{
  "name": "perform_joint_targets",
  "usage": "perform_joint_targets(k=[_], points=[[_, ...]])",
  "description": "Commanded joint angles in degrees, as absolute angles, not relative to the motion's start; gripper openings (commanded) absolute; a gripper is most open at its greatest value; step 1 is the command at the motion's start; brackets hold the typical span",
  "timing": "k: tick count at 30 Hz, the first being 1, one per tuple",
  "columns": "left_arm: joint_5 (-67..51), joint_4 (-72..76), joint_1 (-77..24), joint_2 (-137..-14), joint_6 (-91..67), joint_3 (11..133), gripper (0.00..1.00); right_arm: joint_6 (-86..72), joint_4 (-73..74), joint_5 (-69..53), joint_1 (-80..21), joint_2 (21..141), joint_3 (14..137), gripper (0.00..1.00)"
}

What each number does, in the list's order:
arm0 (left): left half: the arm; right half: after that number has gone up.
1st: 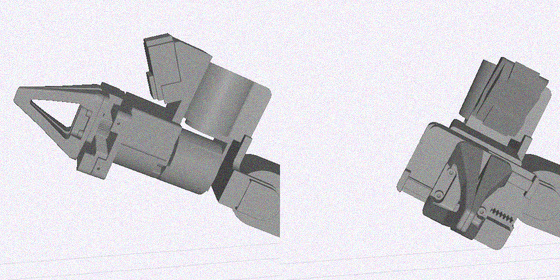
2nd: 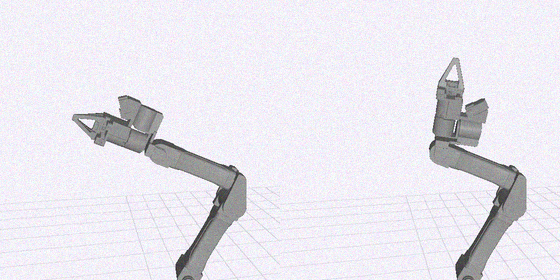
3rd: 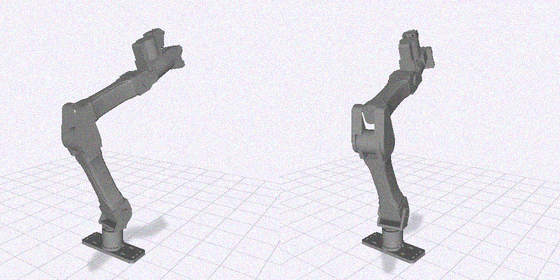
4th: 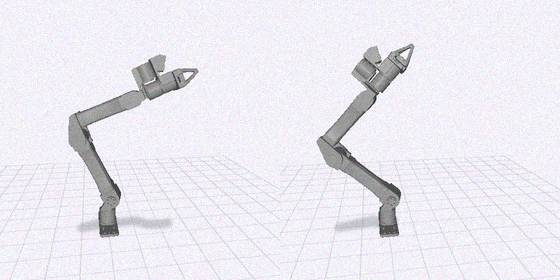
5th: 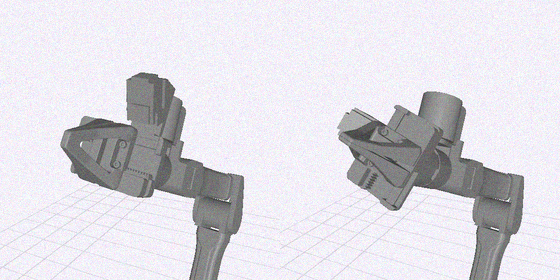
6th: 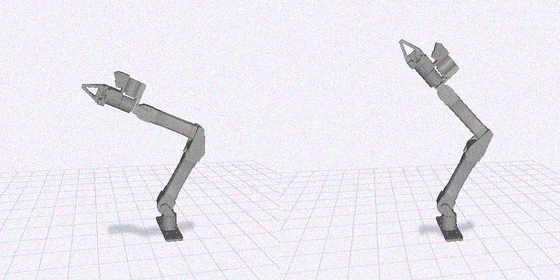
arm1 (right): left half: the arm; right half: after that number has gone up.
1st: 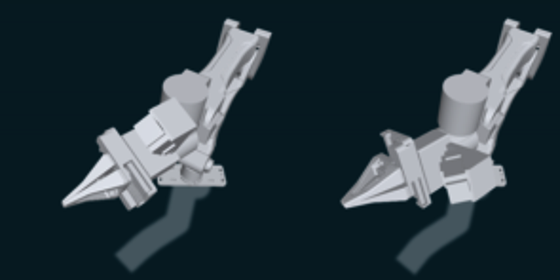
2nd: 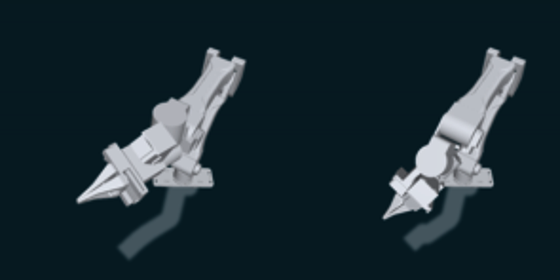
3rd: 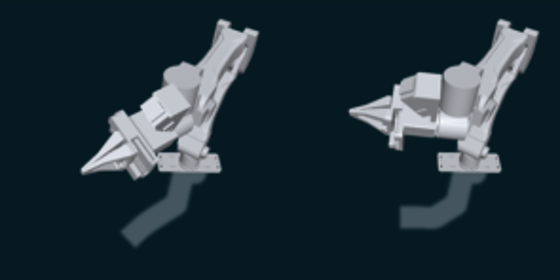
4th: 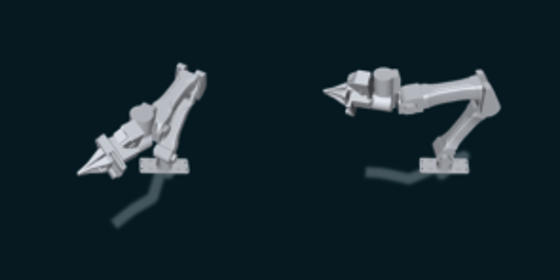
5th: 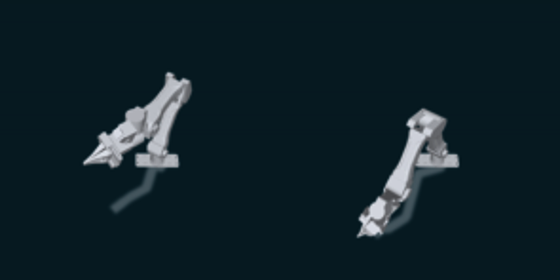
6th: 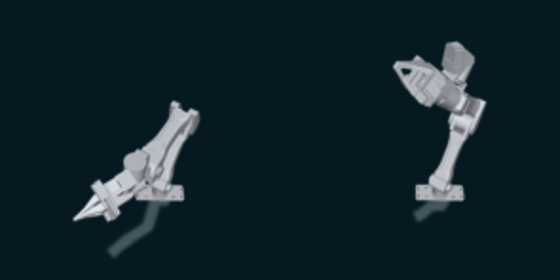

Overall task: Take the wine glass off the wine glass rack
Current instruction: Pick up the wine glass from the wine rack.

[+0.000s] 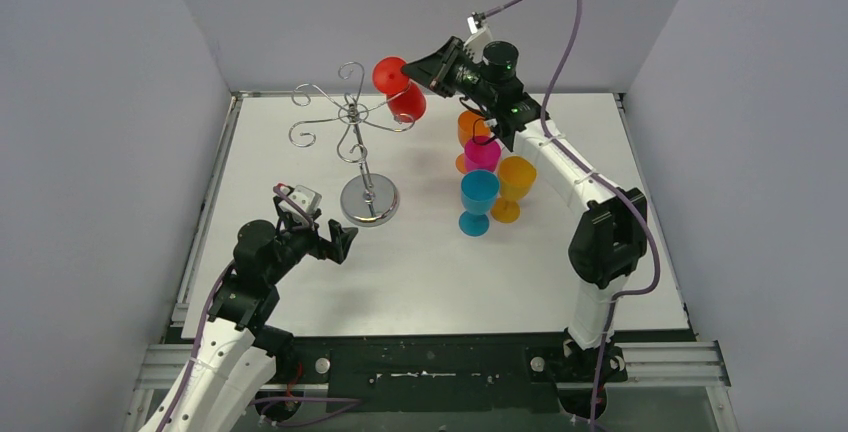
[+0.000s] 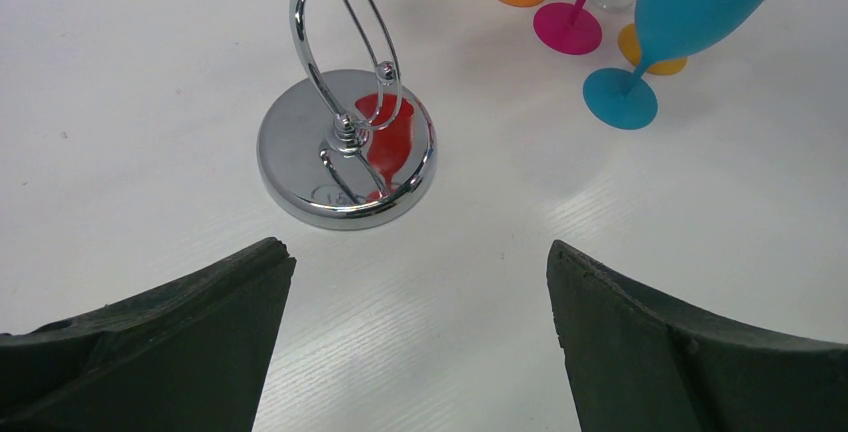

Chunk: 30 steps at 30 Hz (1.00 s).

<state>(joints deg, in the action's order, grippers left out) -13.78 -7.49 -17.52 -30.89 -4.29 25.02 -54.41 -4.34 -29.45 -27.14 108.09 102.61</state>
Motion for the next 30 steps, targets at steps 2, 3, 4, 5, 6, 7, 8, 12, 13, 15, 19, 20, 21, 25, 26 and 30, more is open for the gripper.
perform_joint_targets(k=[2,3,4,5,6,7,8,12,13,15,19,20,21,25,26,30], points=[[-14.7,-5.5,-17.1,-30.6,-4.7,27.3,0.97,-64.8,-16.8,-30.1,-25.3,102.1,99.6,0.00],[-14.7,-5.4,-17.1,-30.6,-4.7,27.3,0.98,-65.9,-17.0,-30.5,-25.1,102.1,99.2,0.00],[-14.7,-5.4,-17.1,-30.7,-4.7,27.3,0.97,-66.5,-17.1,-30.9,-24.9,102.1,99.0,0.00],[-14.7,-5.5,-17.1,-30.6,-4.8,27.3,0.97,-67.2,-17.6,-31.3,-24.8,102.1,98.5,0.00],[-14.8,-5.5,-17.1,-30.7,-4.8,27.3,0.97,-67.9,-18.4,-31.4,-24.8,101.9,97.7,0.00],[-14.8,-5.4,-17.1,-30.7,-4.8,27.3,0.97,-68.4,-19.1,-31.4,-24.8,101.6,97.0,0.00],[-14.8,-5.5,-17.1,-30.7,-4.8,27.3,0.97,-68.6,-19.4,-31.3,-24.7,101.4,96.6,0.00],[-14.7,-5.5,-17.1,-30.8,-4.8,27.3,0.97,-68.2,-18.8,-31.3,-24.6,100.6,95.9,0.00],[-14.8,-5.5,-17.1,-30.8,-4.8,27.3,0.97,-67.8,-18.4,-31.2,-24.6,100.3,95.7,0.00],[-14.8,-5.6,-17.1,-30.8,-4.7,27.3,0.97,-67.2,-17.4,-30.9,-24.5,99.5,94.9,0.00],[-14.8,-5.6,-17.0,-30.8,-4.7,27.3,0.97,-66.5,-16.3,-31.4,-24.4,98.6,93.9,0.00],[-14.8,-5.6,-17.0,-30.7,-4.7,27.3,0.98,-66.2,-16.0,-31.4,-24.4,98.3,93.7,0.00],[-14.8,-5.6,-17.0,-30.8,-4.7,27.3,0.97,-66.1,-16.0,-31.5,-24.4,98.1,93.3,0.00],[-14.9,-5.6,-17.0,-30.8,-4.7,27.3,0.97,-65.8,-15.6,-32.4,-24.4,97.7,93.0,0.00],[-14.9,-5.6,-17.0,-30.8,-4.7,27.3,0.97,-65.7,-15.5,-32.7,-24.6,97.8,93.0,0.00],[-14.8,-5.5,-16.9,-30.8,-4.7,27.3,0.97,-65.2,-14.6,-33.2,-25.2,97.6,92.6,0.00]])
